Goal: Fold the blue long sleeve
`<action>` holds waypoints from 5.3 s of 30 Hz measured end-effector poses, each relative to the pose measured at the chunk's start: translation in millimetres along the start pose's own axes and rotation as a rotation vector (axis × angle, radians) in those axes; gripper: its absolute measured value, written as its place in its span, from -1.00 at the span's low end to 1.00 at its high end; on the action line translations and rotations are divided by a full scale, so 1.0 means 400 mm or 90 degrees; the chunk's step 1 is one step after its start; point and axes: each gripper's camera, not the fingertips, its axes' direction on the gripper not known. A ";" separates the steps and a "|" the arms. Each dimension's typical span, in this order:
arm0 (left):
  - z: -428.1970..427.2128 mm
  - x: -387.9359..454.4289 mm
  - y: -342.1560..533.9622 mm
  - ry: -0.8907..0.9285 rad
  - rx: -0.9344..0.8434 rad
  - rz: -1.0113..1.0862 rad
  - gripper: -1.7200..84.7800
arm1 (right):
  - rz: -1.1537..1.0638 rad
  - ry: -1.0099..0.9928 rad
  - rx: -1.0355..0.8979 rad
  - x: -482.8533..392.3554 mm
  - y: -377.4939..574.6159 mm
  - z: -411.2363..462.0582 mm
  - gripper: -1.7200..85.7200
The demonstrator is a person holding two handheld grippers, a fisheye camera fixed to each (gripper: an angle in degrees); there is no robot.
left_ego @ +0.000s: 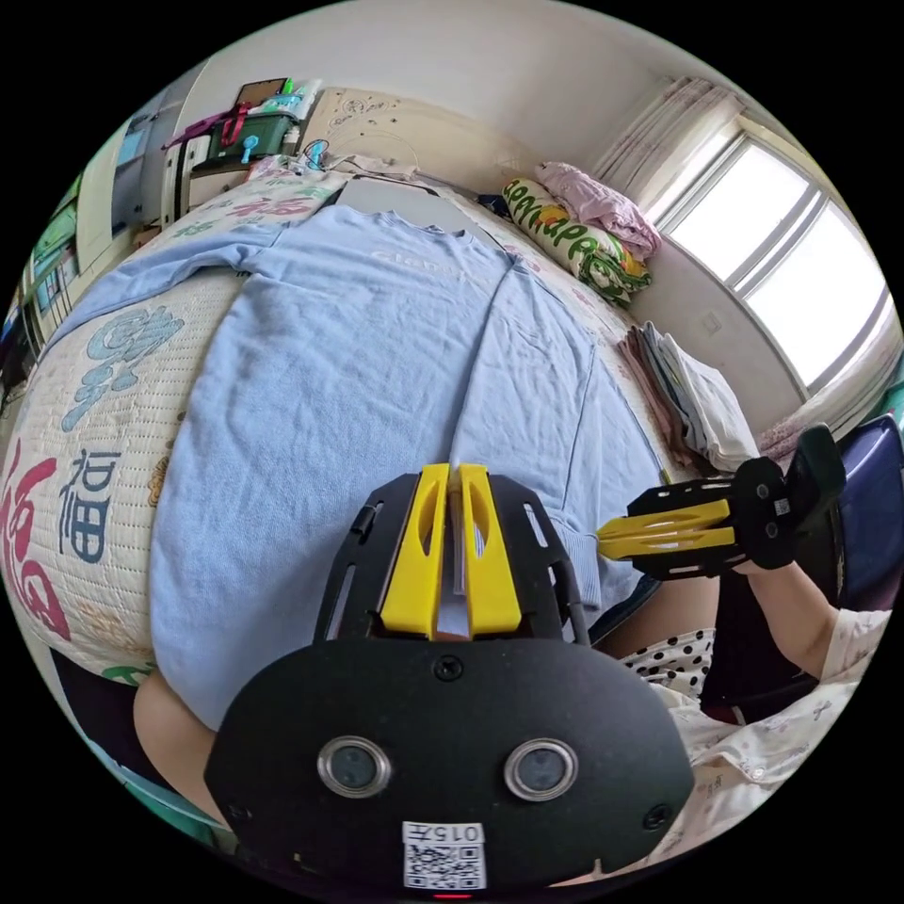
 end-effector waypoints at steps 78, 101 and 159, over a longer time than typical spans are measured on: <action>0.262 0.388 -0.472 -0.072 -0.064 0.555 -0.94 | 0.213 -0.115 0.116 0.362 -0.628 0.186 -0.65; 0.190 0.281 -0.644 0.266 0.064 0.438 -0.63 | 0.532 -0.212 0.503 0.434 0.133 -0.107 -0.83; 0.217 -0.064 -0.441 -0.293 0.056 0.332 -0.74 | 0.675 -0.025 0.307 0.760 0.438 -0.621 -0.83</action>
